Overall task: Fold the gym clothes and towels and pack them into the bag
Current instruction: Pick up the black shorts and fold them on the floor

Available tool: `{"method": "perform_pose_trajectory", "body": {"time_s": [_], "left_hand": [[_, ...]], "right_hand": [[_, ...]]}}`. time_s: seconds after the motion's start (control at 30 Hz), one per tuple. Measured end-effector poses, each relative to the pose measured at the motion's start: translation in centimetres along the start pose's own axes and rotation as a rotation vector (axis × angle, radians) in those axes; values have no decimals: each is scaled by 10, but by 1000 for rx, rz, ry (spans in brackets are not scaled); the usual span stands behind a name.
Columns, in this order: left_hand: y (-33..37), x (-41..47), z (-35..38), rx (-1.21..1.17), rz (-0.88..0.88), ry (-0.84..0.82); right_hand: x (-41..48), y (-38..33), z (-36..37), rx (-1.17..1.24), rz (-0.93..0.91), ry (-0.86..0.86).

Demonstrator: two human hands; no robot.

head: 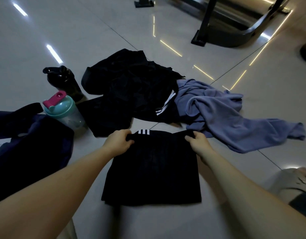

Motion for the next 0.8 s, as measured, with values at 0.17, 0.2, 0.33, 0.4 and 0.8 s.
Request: {"method": "perform_pose_trajectory", "body": {"time_s": [0.17,0.2,0.33,0.4,0.8], "left_hand": [[5,13,-2,-13,-50,62],[6,17,-1,-4,-84,52],[7,20,-4,-41,-284,98],[5,14,-5,8,-273,264],[-10,-55,96,340,248,194]], "right_hand": [[7,5,1,-117,-40,21],[8,5,2,-146,-44,21],[11,6,3,-362,-48,51],[10,3,-1,-474,-69,98],[-71,32,72,-1105,-622,-317]]}}
Point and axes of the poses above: each hand's wrist, its own x-axis towards the middle knuckle, its own z-axis out of the palm, y = z × x, the point moved 1 cm from there along x, towards the middle knuckle, and after that the axes turned 13 degrees about -z, right-handed, at the moved point
